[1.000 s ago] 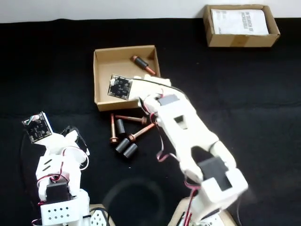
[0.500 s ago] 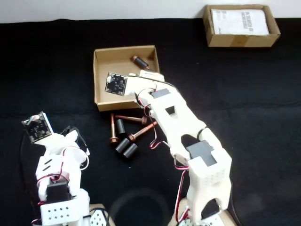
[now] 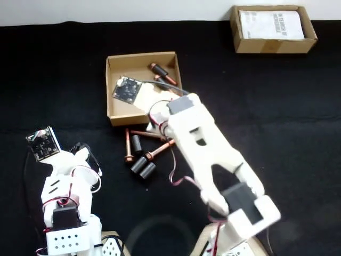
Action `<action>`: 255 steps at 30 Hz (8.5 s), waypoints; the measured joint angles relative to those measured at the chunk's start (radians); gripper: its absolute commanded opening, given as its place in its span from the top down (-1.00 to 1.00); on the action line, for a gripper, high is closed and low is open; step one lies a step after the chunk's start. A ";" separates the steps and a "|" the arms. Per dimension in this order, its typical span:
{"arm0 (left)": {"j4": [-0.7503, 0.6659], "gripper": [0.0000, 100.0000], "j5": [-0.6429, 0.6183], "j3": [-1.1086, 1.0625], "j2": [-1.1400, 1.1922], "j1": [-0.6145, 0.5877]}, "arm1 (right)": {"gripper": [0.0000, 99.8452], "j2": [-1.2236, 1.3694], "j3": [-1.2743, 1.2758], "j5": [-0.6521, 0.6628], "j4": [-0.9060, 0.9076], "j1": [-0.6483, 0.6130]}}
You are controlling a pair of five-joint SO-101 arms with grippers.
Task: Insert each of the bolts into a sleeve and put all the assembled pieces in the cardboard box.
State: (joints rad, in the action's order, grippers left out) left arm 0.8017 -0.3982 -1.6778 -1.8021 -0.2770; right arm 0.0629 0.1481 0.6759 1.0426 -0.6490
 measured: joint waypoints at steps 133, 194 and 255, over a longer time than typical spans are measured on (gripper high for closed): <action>0.173 0.98 -0.585 1.071 1.814 0.646 | 0.99 -0.591 0.681 -0.358 -0.092 0.153; -0.157 0.78 -0.721 1.007 1.722 0.413 | 0.99 -0.592 0.787 -0.393 -0.236 0.153; 0.120 0.98 -0.055 1.361 1.390 0.416 | 0.99 -0.726 0.651 -0.595 -0.293 0.074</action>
State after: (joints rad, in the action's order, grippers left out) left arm 0.9214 -0.4534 -0.3168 -0.4120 0.1389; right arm -0.6628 0.7986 0.0806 0.7495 -0.5754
